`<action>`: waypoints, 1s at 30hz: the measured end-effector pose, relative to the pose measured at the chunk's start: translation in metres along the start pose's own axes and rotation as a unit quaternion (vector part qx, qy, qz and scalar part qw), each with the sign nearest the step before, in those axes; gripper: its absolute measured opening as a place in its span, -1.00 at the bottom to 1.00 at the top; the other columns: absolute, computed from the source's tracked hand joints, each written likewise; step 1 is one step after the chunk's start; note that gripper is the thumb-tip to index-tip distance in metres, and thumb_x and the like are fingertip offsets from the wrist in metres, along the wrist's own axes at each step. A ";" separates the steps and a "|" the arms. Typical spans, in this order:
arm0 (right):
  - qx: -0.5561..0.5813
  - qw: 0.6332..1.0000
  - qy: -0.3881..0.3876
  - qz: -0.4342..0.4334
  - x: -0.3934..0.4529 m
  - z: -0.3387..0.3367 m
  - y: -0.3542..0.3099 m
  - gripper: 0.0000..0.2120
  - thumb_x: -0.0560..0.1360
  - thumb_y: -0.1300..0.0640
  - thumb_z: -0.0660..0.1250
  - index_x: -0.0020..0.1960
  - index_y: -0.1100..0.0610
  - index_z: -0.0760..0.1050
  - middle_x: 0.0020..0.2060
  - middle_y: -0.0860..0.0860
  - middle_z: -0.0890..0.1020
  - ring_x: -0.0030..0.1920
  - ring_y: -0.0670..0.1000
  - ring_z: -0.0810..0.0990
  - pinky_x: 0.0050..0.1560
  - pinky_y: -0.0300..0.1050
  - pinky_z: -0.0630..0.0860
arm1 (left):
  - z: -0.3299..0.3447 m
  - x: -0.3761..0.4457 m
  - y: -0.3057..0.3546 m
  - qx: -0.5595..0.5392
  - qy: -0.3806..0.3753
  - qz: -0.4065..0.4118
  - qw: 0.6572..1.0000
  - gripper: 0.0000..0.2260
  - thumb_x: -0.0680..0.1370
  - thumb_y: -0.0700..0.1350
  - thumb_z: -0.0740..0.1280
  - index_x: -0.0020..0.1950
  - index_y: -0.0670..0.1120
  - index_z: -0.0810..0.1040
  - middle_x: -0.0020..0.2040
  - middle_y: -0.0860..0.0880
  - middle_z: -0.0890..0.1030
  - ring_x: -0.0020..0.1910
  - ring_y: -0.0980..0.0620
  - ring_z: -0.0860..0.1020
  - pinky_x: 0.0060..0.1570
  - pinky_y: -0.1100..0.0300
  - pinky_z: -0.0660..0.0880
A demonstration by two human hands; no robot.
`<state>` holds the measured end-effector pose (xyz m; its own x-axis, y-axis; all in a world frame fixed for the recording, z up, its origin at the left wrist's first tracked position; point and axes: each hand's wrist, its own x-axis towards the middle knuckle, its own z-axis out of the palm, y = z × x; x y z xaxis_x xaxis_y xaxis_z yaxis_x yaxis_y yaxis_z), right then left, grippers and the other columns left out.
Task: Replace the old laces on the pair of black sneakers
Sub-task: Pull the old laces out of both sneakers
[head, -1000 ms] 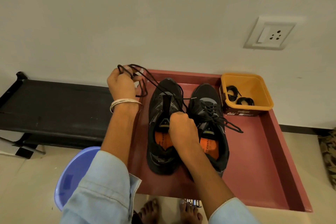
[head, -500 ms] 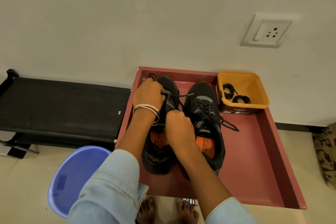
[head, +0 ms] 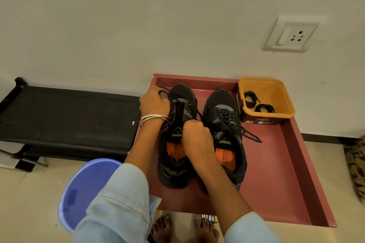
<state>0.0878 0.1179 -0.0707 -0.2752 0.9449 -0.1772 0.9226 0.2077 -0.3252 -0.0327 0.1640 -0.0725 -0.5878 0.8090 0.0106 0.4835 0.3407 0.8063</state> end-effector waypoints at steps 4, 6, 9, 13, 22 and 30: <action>0.005 1.000 0.000 -0.004 -0.001 -0.002 0.000 -0.85 0.55 0.38 0.17 0.08 0.32 0.47 0.02 0.22 0.55 0.02 0.23 0.59 -0.19 -0.06 0.43 | 0.004 -0.004 0.004 0.153 -0.079 0.145 0.974 -0.73 0.53 -0.18 0.26 0.17 0.08 0.57 0.10 -0.03 0.59 0.02 -0.06 0.57 -0.05 0.14 0.47; 0.004 1.000 0.003 -0.004 -0.001 -0.003 0.000 -0.85 0.55 0.37 0.18 0.08 0.32 0.48 0.02 0.22 0.55 0.02 0.23 0.59 -0.18 -0.06 0.44 | 0.008 -0.003 0.004 0.238 -0.104 0.161 0.952 -0.72 0.54 -0.11 0.30 0.21 0.13 0.57 0.18 -0.05 0.52 0.07 -0.08 0.55 -0.01 0.10 0.48; 0.006 1.000 0.003 -0.003 -0.001 -0.003 0.001 -0.85 0.55 0.36 0.19 0.08 0.31 0.48 0.03 0.22 0.55 0.03 0.23 0.58 -0.19 -0.07 0.42 | 0.013 -0.005 0.005 0.280 -0.087 0.174 0.940 -0.77 0.57 -0.09 0.30 0.19 0.10 0.59 0.14 -0.07 0.49 0.08 -0.11 0.53 -0.04 0.08 0.48; 0.012 1.000 0.004 0.000 -0.001 -0.001 0.001 -0.85 0.55 0.36 0.20 0.09 0.33 0.46 0.03 0.24 0.55 0.03 0.25 0.59 -0.15 -0.04 0.47 | 0.023 -0.003 0.001 0.321 -0.049 0.214 0.921 -0.79 0.60 -0.13 0.19 0.17 -0.11 0.54 0.11 -0.11 0.48 -0.03 -0.12 0.54 -0.15 0.12 0.47; 0.017 1.000 0.002 0.009 0.000 -0.001 0.002 -0.84 0.56 0.33 0.19 0.11 0.33 0.45 0.04 0.24 0.55 0.04 0.25 0.58 -0.20 -0.07 0.39 | 0.023 0.008 -0.007 0.263 -0.113 0.216 0.933 -0.75 0.59 -0.11 0.25 0.26 -0.06 0.52 0.20 -0.11 0.46 0.09 -0.10 0.51 0.06 0.12 0.49; 0.020 1.000 0.000 0.008 0.001 -0.001 0.003 -0.86 0.56 0.32 0.21 0.10 0.32 0.45 0.03 0.22 0.55 0.01 0.23 0.58 -0.20 -0.07 0.41 | 0.023 0.004 -0.010 0.296 -0.061 0.290 0.908 -0.79 0.61 -0.08 0.19 0.16 -0.11 0.54 0.09 -0.09 0.51 -0.06 -0.12 0.55 -0.19 0.13 0.42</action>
<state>0.0906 0.1194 -0.0706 -0.2599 0.9482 -0.1829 0.9153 0.1815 -0.3595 -0.0247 0.1751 -0.0944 -0.0640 0.9690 0.2386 0.9739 0.0085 0.2269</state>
